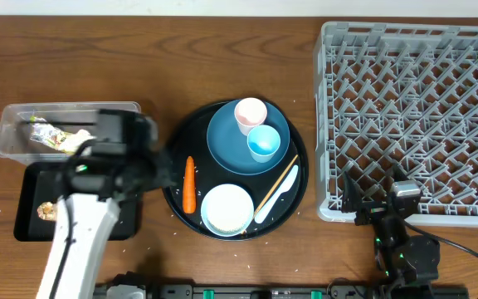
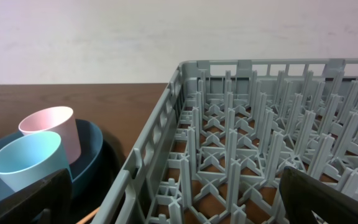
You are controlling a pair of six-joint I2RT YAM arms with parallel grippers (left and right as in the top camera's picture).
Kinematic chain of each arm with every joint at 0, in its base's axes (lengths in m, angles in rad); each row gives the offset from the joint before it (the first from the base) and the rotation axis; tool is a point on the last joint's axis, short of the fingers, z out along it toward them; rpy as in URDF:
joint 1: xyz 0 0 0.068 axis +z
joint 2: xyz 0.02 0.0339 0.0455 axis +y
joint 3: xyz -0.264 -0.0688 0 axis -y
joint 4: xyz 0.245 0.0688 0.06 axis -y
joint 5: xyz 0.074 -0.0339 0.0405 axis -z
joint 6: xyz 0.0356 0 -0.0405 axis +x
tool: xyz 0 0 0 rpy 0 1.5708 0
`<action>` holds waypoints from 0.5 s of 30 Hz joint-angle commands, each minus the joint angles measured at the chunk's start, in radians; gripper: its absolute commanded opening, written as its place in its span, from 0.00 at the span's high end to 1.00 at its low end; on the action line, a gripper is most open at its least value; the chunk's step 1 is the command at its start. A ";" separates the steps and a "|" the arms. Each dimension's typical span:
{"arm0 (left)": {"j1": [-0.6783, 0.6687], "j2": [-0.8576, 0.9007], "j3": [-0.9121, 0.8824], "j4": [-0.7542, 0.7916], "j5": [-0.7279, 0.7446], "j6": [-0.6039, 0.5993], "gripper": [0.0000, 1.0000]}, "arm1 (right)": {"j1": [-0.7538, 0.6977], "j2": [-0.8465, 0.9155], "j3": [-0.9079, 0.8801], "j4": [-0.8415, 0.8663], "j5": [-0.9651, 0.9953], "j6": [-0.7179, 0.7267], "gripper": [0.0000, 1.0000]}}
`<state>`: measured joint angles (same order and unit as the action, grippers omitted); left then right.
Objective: Sort waste into correct bins and load items into the dishwasher rack
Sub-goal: 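Reach left gripper to the orange carrot and grasp it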
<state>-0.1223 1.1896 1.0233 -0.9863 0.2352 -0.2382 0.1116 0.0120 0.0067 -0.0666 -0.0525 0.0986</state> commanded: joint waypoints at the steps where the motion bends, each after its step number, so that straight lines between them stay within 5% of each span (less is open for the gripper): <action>1: -0.060 0.069 -0.034 0.008 -0.071 0.003 0.51 | -0.010 -0.004 -0.001 -0.004 0.000 0.005 0.01; 15: -0.111 0.414 -0.053 0.129 -0.067 -0.010 0.50 | -0.010 -0.004 -0.001 -0.004 0.000 0.005 0.01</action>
<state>-0.2306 1.5562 0.9855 -0.8604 0.1795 -0.2394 0.1116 0.0120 0.0067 -0.0669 -0.0525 0.0986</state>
